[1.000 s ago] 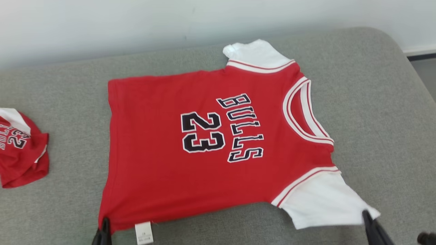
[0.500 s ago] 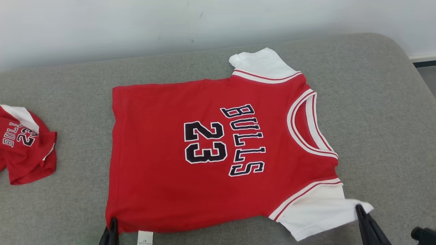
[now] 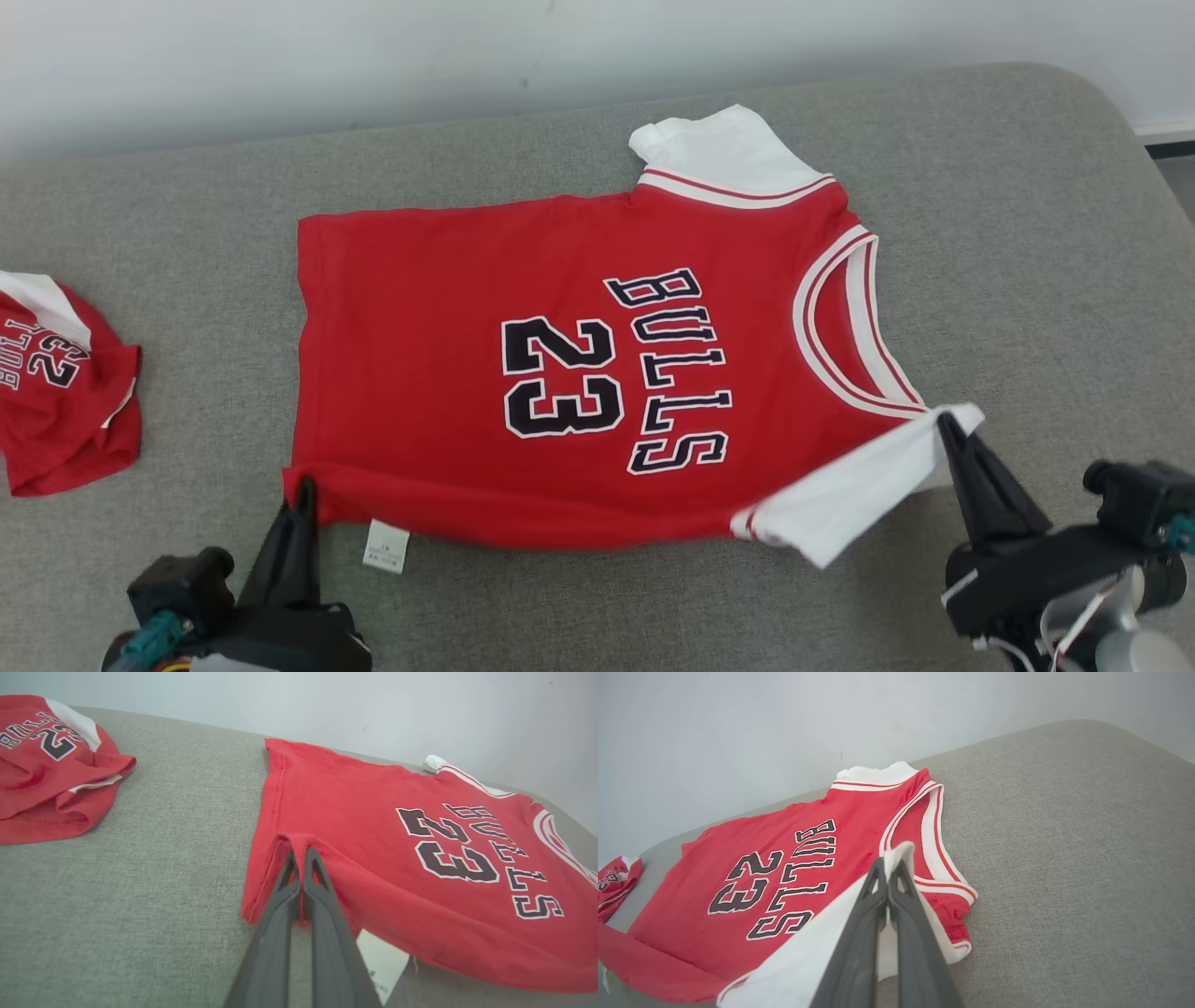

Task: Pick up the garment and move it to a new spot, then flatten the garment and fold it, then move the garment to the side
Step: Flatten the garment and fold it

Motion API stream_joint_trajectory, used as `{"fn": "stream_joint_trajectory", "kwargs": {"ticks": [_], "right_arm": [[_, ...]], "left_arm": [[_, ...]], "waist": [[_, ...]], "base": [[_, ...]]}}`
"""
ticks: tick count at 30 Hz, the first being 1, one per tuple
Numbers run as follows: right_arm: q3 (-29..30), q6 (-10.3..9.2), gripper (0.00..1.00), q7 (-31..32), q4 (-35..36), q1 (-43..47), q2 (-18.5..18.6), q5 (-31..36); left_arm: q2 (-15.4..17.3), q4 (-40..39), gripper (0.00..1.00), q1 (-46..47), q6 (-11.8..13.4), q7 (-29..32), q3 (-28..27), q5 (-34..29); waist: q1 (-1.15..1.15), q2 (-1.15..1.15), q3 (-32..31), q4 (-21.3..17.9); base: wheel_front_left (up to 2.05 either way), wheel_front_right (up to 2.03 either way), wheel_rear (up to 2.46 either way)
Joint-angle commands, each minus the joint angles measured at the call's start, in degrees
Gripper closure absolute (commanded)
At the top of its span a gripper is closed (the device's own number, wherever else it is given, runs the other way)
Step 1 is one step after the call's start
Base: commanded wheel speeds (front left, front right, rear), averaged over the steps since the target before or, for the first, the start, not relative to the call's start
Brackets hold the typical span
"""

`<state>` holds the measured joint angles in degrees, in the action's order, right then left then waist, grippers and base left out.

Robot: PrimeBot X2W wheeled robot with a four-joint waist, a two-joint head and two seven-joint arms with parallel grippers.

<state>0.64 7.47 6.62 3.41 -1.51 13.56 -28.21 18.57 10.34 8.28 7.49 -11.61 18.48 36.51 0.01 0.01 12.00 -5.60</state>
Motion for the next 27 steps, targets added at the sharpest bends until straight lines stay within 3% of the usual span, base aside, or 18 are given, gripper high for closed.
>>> {"fn": "stream_joint_trajectory", "kwargs": {"ticks": [1, 16, 25, 26, 27], "right_arm": [[-0.2, 0.06, 1.00, 0.2, -1.4, -2.3, 0.6, -0.2], [-6.4, 0.06, 1.00, -1.9, -23.5, -24.6, 2.6, -1.0], [-10.0, 0.06, 1.00, -8.3, -36.9, -33.9, 1.8, -1.5], [-10.6, 0.06, 0.28, -9.5, -37.8, -34.4, 1.9, -1.5], [-11.0, 0.06, 0.00, -10.6, -38.8, -34.7, 1.9, -1.7]], "left_arm": [[0.7, 0.9, 1.00, 1.3, 0.0, 0.3, -0.3, -0.3], [0.7, 6.4, 1.00, 9.6, -1.1, 3.1, 0.9, -0.8], [1.0, 9.6, 1.00, 12.5, -1.7, 2.5, 1.4, -1.3], [1.1, 9.9, 0.52, 12.6, -1.4, 1.9, 1.5, -1.7], [1.0, 10.2, 0.00, 12.5, -1.4, 1.5, 1.6, -1.8]], "waist": [[-0.01, -0.01, 0.5, 0.1], [-0.01, -0.01, 2.7, 0.3], [-0.01, -0.01, 3.4, 0.3], [-0.01, -0.01, 3.2, 0.2], [-0.01, -0.01, 2.9, 0.2]], "base": [[0.00, 0.00, 0.00], [0.00, 0.00, 0.00], [0.00, 0.00, 0.00], [0.00, 0.00, 0.00], [0.00, 0.00, 0.00]]}}
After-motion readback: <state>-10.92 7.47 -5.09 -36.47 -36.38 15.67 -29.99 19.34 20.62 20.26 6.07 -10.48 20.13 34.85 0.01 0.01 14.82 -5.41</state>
